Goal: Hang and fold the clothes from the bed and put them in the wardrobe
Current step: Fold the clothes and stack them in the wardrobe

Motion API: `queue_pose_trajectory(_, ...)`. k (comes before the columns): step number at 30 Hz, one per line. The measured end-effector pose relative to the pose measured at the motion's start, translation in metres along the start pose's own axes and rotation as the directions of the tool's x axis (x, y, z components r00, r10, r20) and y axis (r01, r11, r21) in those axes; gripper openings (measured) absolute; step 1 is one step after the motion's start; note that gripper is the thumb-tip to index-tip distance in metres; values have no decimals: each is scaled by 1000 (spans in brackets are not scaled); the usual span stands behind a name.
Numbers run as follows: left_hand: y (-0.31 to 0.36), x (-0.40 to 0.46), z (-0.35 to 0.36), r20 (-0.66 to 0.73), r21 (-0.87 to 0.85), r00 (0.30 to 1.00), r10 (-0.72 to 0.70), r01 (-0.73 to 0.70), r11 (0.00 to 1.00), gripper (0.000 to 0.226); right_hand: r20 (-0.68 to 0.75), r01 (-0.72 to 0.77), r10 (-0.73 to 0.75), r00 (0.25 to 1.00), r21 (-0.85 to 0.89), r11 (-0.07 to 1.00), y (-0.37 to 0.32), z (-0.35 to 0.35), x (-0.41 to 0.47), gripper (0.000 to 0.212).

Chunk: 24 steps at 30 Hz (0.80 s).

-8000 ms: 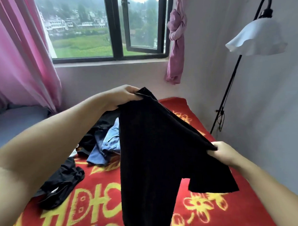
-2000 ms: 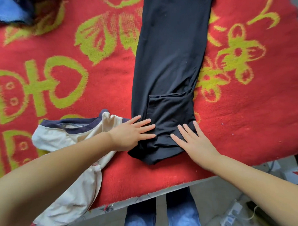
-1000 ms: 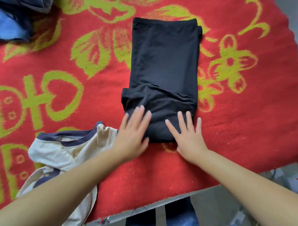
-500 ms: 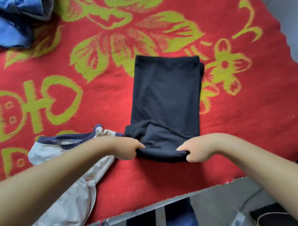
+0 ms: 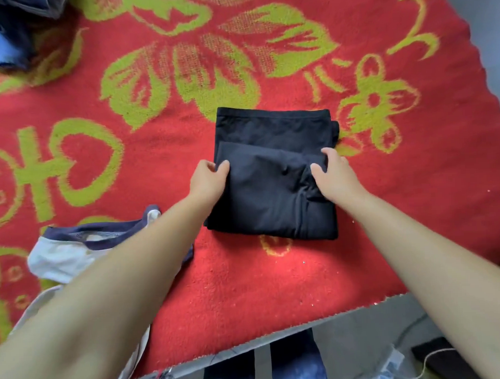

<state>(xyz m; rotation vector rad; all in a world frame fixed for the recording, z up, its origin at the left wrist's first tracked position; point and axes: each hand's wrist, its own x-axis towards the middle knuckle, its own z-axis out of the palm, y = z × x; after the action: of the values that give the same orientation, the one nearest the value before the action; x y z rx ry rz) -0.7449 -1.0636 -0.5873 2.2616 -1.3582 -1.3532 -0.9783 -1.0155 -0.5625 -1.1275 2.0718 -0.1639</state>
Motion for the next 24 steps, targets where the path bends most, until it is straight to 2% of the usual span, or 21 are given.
queue_pose_trajectory(1,-6,-10,3,-33,23,999,21,-20,1000,33,-96,53,-59,994,-64,997,-2,6,-11,58)
queue_pose_trajectory(2,-15,-18,5,-65,32,996,59,-57,998,31,-180,153,-185,966,-181,972,-4,11,-23,63)
queue_pose_trajectory(3,-21,-25,4,-91,35,993,78,-75,997,28,-195,271,-340,920,-311,911,-2,19,-33,68)
queue_pose_trajectory(4,-28,-29,3,-118,36,988,95,-91,995,27,-142,376,-470,871,-423,825,0,27,-45,75)
queue_pose_trajectory(5,-32,-33,0,-136,46,984,117,-112,993,29,-38,448,-538,842,-506,737,5,35,-56,84)
queue_pose_trajectory(6,-35,-38,-3,-162,112,969,188,-172,979,35,78,481,-541,838,-574,663,11,43,-64,95)
queue_pose_trajectory(7,-39,-42,-6,-177,259,932,317,-267,928,46,167,483,-500,850,-626,613,20,49,-71,104)
queue_pose_trajectory(8,-43,-46,-7,-131,430,862,489,-395,812,59,224,474,-450,865,-662,581,28,52,-74,112)
queue_pose_trajectory(9,-48,-50,-7,-12,555,754,656,-541,632,71,246,462,-416,875,-681,569,36,53,-74,115)
queue_pose_trajectory(10,-55,-52,-4,167,622,630,759,-664,414,82,254,450,-394,883,-696,560,41,53,-72,115)
queue_pose_trajectory(11,-61,-53,0,347,640,536,770,-735,223,91,260,439,-375,890,-710,550,45,53,-69,113)
queue_pose_trajectory(12,-64,-52,1,468,642,506,725,-758,114,98,269,436,-361,893,-719,542,43,51,-67,112)
queue_pose_trajectory(14,-64,-44,1,557,699,582,593,-714,43,106,249,408,-343,906,-732,546,34,48,-66,104)
queue_pose_trajectory(16,-56,-38,0,572,742,656,493,-669,29,98,251,399,-333,909,-755,520,27,45,-66,87)
queue_pose_trajectory(18,-44,-42,-3,595,746,682,425,-666,25,85,327,420,-266,907,-755,503,17,35,-69,77)
queue_pose_trajectory(20,-34,-58,-7,629,736,701,336,-677,33,80,429,462,-183,885,-751,471,6,20,-75,76)
queue_pose_trajectory(21,-29,-69,-11,676,699,692,253,-711,77,81,502,508,-146,853,-729,459,2,12,-80,76)
queue_pose_trajectory(22,-24,-78,-18,735,643,664,141,-747,165,82,595,569,-109,796,-674,471,-2,1,-85,76)
queue_pose_trajectory(24,-10,-85,-40,843,485,538,-24,-739,469,78,759,643,-66,648,-499,581,-13,-30,-90,73)
